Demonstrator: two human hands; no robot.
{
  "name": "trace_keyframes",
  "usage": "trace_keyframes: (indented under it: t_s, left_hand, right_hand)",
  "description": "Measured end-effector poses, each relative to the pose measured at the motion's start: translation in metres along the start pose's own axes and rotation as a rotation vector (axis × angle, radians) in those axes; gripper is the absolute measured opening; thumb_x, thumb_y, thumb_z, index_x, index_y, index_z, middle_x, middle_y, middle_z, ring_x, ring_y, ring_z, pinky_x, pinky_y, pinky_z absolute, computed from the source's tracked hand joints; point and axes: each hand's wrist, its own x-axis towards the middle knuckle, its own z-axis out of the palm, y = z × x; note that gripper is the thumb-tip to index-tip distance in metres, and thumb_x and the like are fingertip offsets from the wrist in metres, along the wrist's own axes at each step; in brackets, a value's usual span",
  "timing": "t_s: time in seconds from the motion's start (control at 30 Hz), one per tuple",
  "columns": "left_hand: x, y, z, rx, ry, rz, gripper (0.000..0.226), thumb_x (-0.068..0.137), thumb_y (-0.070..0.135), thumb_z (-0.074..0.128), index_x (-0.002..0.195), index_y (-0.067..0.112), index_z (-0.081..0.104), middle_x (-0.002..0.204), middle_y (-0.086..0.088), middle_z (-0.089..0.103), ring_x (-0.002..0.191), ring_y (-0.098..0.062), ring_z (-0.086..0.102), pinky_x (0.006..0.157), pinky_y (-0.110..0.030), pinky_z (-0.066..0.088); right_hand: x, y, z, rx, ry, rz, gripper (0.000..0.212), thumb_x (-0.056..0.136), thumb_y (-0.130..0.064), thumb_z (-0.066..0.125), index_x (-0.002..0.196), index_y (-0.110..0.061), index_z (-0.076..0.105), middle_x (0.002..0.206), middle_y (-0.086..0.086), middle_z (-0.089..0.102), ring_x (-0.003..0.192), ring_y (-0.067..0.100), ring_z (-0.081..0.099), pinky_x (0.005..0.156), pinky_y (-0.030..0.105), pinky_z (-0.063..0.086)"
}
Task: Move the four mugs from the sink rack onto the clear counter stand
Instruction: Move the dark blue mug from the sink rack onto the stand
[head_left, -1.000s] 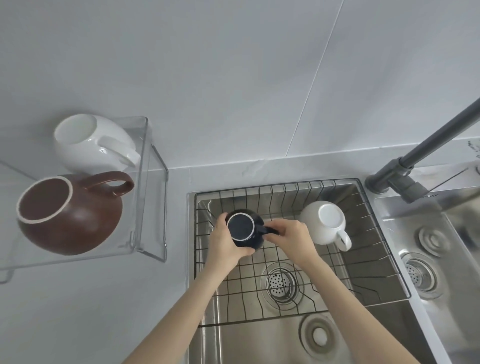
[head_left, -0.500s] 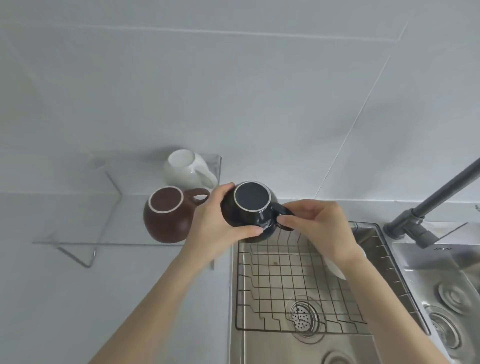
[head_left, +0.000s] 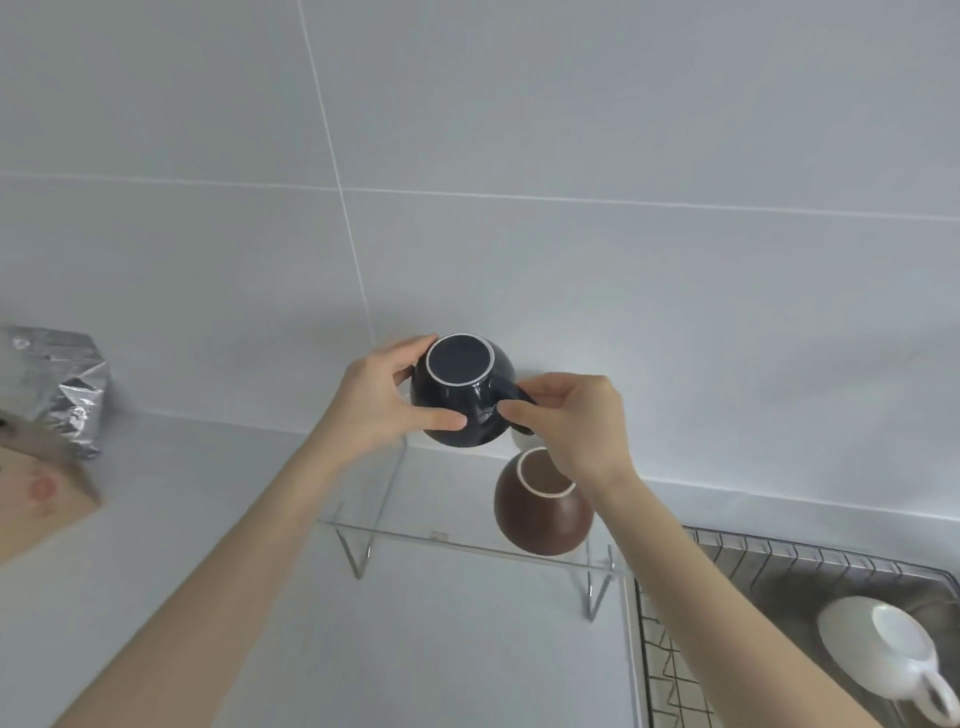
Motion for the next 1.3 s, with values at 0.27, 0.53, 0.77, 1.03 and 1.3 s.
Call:
trace_keyframes:
  t_s: [0.27, 0.53, 0.77, 1.03, 1.3]
  left_hand:
    - [0.034, -0.074, -0.036, 0.010, -0.216, -0.139, 0.066, 0.055, -0.001, 0.079, 0.109, 0.034, 0.061, 0.101, 0.030, 0.068, 0.106, 0.008, 0.058, 0.091, -0.006, 0.041]
    - [0.048, -0.106, -0.030, 0.039, -0.171, -0.190, 0.059, 0.040, 0.028, 0.079, 0.086, 0.059, 0.059, 0.091, 0.036, 0.067, 0.104, -0.001, 0.060, 0.097, -0.025, 0.044]
    - [0.056, -0.115, -0.030, 0.051, -0.144, -0.214, 0.084, 0.037, 0.033, 0.079, 0.117, 0.026, 0.056, 0.118, 0.007, 0.065, 0.115, -0.009, 0.057, 0.106, -0.037, 0.040]
    - [0.050, -0.101, -0.024, 0.223, -0.135, -0.244, 0.084, 0.056, 0.020, 0.081, 0.131, 0.020, 0.044, 0.124, 0.002, 0.058, 0.126, -0.019, 0.048, 0.101, -0.023, 0.034]
    - [0.022, -0.019, 0.056, 0.345, 0.085, 0.132, 0.057, 0.071, 0.016, 0.072, 0.124, 0.011, 0.052, 0.124, -0.002, 0.059, 0.113, -0.018, 0.053, 0.095, -0.018, 0.035]
  right_hand:
    - [0.030, 0.023, 0.093, -0.080, 0.048, 0.153, 0.013, 0.068, -0.023, 0.066, 0.073, -0.012, 0.072, 0.070, 0.015, 0.072, 0.062, 0.028, 0.062, 0.061, 0.036, 0.053]
    - [0.050, 0.040, 0.123, -0.058, 0.040, 0.257, 0.012, 0.072, -0.021, 0.066, 0.079, -0.016, 0.073, 0.079, 0.010, 0.075, 0.079, 0.028, 0.067, 0.068, 0.034, 0.052]
    - [0.060, 0.046, 0.129, -0.033, 0.026, 0.283, 0.012, 0.071, -0.019, 0.066, 0.080, -0.018, 0.074, 0.080, 0.006, 0.076, 0.078, 0.026, 0.068, 0.071, 0.036, 0.054]
    - [0.062, 0.044, 0.122, -0.192, -0.143, 0.177, 0.019, 0.076, -0.009, 0.058, 0.094, -0.006, 0.065, 0.091, 0.015, 0.070, 0.089, 0.036, 0.062, 0.073, 0.040, 0.052]
    - [0.040, 0.023, 0.029, -0.099, -0.158, -0.004, 0.043, 0.085, -0.010, 0.054, 0.127, -0.013, 0.048, 0.122, 0.013, 0.059, 0.111, 0.023, 0.057, 0.093, 0.030, 0.046]
